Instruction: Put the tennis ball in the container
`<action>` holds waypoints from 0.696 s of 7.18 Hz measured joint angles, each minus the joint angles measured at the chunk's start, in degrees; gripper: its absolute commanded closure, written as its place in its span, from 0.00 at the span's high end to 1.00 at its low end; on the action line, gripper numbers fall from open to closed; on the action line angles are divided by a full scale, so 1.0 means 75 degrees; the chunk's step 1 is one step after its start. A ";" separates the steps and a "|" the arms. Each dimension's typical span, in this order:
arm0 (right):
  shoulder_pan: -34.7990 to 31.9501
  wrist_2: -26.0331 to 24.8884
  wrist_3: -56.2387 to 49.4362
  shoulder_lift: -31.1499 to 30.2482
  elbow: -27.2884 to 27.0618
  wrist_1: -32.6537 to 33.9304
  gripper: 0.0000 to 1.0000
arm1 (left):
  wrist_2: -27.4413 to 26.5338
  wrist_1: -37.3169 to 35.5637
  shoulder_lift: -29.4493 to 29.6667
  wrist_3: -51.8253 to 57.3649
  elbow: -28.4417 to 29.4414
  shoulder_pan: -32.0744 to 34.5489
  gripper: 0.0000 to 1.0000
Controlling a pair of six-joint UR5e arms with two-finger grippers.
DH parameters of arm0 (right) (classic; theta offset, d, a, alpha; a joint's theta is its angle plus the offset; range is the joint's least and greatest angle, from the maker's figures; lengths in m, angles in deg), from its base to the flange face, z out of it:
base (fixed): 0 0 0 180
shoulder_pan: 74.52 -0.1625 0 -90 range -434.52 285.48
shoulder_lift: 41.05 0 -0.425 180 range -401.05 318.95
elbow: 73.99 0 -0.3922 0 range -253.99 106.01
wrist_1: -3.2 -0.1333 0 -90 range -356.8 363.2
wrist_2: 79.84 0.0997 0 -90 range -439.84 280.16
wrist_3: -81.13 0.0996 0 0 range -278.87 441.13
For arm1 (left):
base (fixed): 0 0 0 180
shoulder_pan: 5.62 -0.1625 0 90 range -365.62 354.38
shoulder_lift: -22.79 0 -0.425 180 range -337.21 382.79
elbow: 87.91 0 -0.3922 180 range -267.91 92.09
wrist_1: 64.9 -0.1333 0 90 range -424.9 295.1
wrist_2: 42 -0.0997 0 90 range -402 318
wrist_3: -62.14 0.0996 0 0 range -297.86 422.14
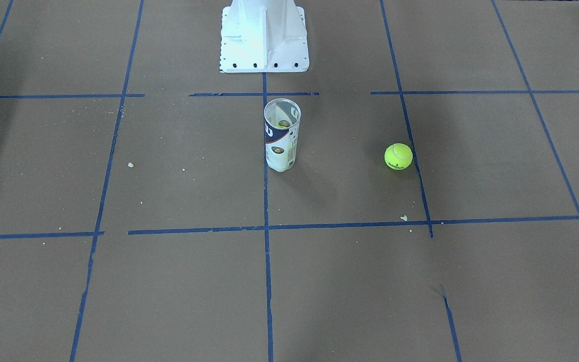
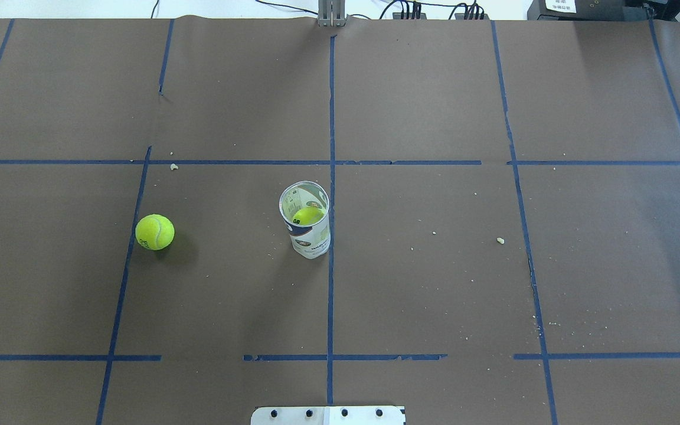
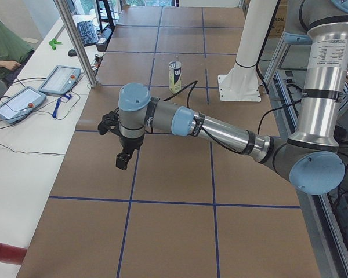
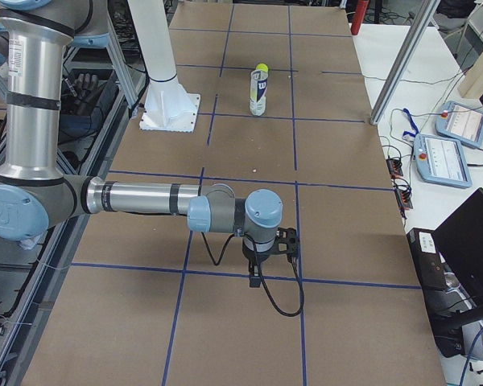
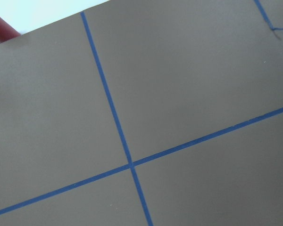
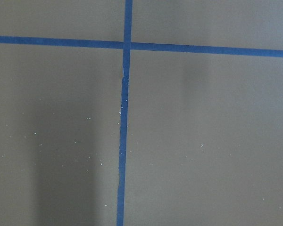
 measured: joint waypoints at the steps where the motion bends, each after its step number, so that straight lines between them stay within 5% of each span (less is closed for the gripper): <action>1: 0.0000 0.0000 0.0000 0.0000 0.0000 0.0000 1.00 | -0.0020 0.0027 0.0085 -0.0879 -0.0395 -0.0538 1.00; 5: 0.0000 0.0000 0.0002 0.0002 0.0000 0.0000 1.00 | -0.0687 0.0187 0.0590 -0.4968 -0.1530 -0.3034 1.00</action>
